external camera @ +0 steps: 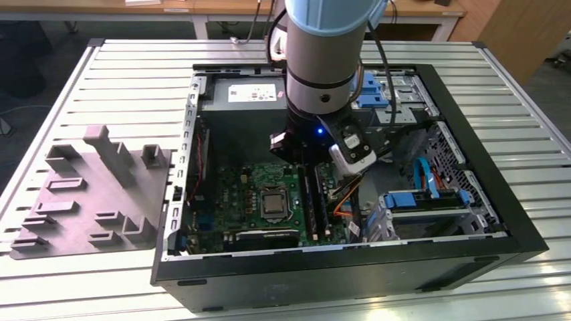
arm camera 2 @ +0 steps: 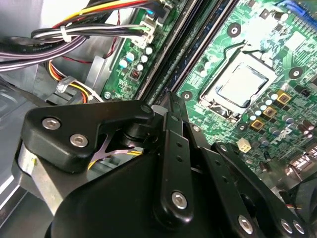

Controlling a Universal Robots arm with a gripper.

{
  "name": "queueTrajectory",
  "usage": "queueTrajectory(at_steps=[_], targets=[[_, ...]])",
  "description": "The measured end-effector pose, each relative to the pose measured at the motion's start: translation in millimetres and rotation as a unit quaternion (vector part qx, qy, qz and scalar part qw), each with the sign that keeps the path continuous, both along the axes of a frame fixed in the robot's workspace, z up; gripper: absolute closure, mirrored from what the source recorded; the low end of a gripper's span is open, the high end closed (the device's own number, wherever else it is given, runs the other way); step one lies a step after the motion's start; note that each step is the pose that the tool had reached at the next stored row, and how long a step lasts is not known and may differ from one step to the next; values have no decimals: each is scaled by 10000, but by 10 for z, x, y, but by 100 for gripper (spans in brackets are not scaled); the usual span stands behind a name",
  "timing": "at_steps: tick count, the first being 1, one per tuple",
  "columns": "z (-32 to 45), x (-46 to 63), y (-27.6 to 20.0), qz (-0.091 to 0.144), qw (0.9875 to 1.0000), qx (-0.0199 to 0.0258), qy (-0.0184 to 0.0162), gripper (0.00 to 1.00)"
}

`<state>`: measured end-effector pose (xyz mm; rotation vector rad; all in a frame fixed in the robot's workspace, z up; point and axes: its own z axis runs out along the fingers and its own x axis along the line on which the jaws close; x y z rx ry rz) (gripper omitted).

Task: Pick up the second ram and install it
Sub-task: 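Press down the second ram until it locks into place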

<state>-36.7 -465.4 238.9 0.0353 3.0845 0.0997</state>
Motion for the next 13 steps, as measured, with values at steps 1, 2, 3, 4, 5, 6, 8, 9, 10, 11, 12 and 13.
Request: queueTrajectory(at_steps=[1, 2, 3, 4, 5, 6, 8, 9, 10, 11, 12, 13], targets=[[0, 0, 7, 0, 10000, 2, 0, 89], [-1, -1, 15, -1, 10000, 5, 0, 89], [-1, 0, 25, 0, 10000, 7, 0, 89], [-2, 0, 36, 0, 10000, 8, 0, 89], [-2, 0, 46, 0, 10000, 9, 0, 89], [-3, 0, 55, 0, 10000, 10, 0, 89], [-6, 1, 66, 0, 10000, 10, 0, 89], [-9, 1, 74, 0, 10000, 10, 0, 89], [-11, 1, 82, 0, 10000, 10, 0, 89], [-13, 2, 88, 0, 10000, 10, 0, 89], [-17, 3, 94, 0, 10000, 10, 0, 89], [-23, 5, 98, 0, 10000, 11, -1, 89]])
